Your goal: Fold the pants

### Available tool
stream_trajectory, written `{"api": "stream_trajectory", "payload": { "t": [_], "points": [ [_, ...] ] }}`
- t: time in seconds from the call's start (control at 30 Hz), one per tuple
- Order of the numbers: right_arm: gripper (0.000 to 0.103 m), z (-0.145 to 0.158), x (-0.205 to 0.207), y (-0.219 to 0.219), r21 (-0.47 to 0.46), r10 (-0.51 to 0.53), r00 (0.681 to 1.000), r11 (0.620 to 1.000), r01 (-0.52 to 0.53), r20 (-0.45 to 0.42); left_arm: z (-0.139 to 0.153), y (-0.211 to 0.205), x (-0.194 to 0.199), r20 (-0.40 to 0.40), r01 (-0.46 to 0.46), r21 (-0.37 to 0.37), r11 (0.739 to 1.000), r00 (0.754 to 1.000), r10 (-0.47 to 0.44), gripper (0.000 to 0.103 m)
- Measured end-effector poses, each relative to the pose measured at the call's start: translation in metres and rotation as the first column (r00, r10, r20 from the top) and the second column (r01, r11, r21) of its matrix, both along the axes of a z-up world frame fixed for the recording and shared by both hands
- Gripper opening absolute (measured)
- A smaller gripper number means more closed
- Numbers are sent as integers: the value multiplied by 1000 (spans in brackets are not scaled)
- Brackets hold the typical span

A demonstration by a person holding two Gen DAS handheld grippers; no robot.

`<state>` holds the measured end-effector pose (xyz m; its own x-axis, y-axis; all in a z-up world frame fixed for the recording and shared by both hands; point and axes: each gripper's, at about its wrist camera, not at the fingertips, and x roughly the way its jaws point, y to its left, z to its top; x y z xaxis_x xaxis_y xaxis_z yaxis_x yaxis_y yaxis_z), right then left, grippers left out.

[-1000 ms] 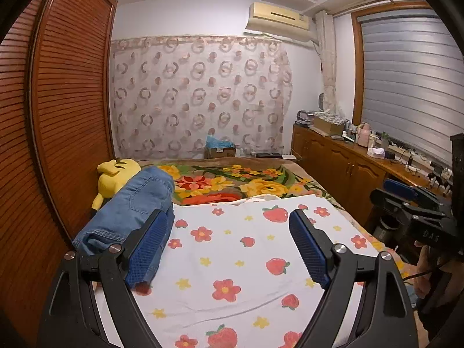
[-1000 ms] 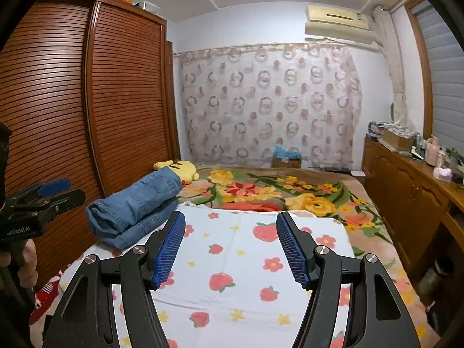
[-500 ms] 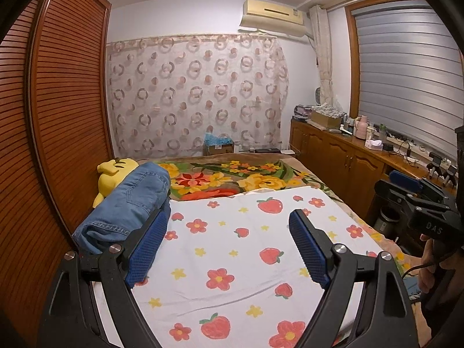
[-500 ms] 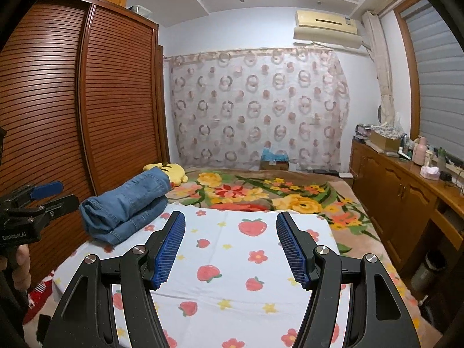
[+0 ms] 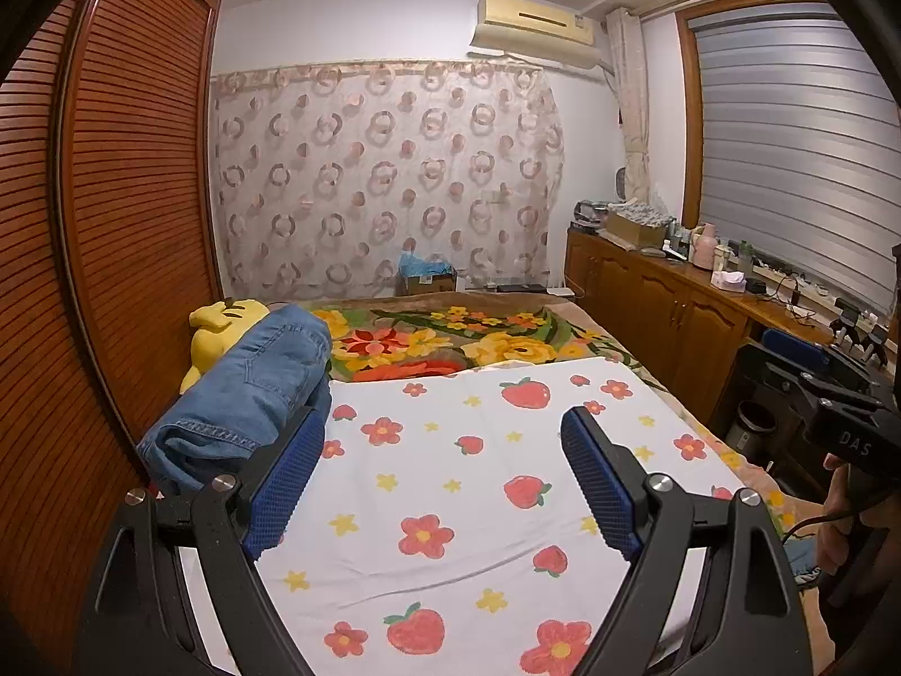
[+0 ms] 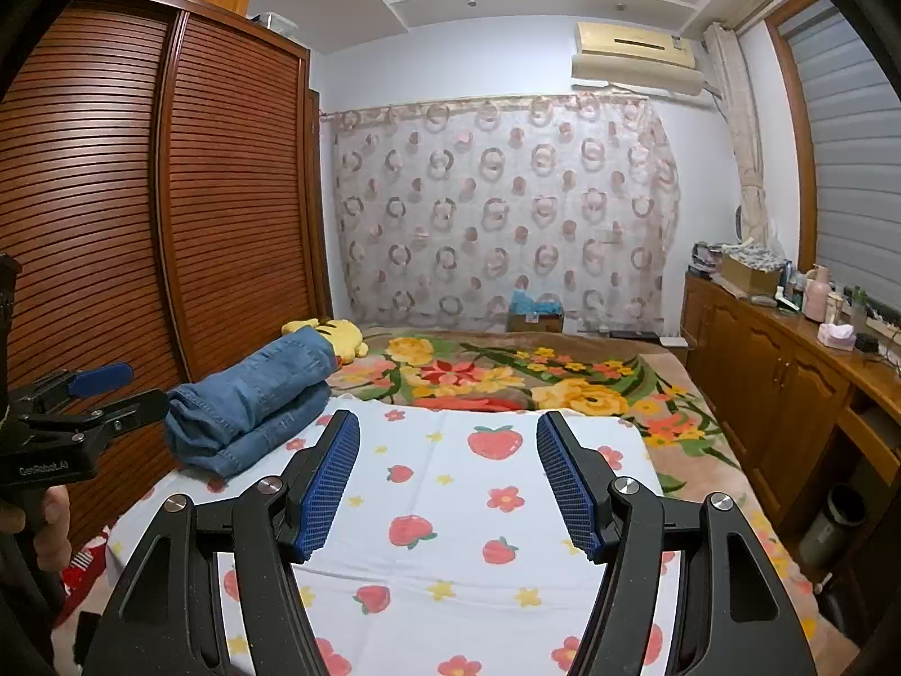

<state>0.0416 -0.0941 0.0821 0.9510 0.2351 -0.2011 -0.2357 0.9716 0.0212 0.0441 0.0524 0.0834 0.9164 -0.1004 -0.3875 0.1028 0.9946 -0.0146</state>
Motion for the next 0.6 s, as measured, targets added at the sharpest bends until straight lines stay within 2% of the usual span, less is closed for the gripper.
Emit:
{"api": "stream_trajectory", "payload": {
  "t": [0.6],
  "points": [
    [68, -1, -1, -7, 0, 8, 1000, 1000, -8, -5, 2, -1, -1, 1, 1, -1, 1000, 1000, -1, 87]
  ]
}}
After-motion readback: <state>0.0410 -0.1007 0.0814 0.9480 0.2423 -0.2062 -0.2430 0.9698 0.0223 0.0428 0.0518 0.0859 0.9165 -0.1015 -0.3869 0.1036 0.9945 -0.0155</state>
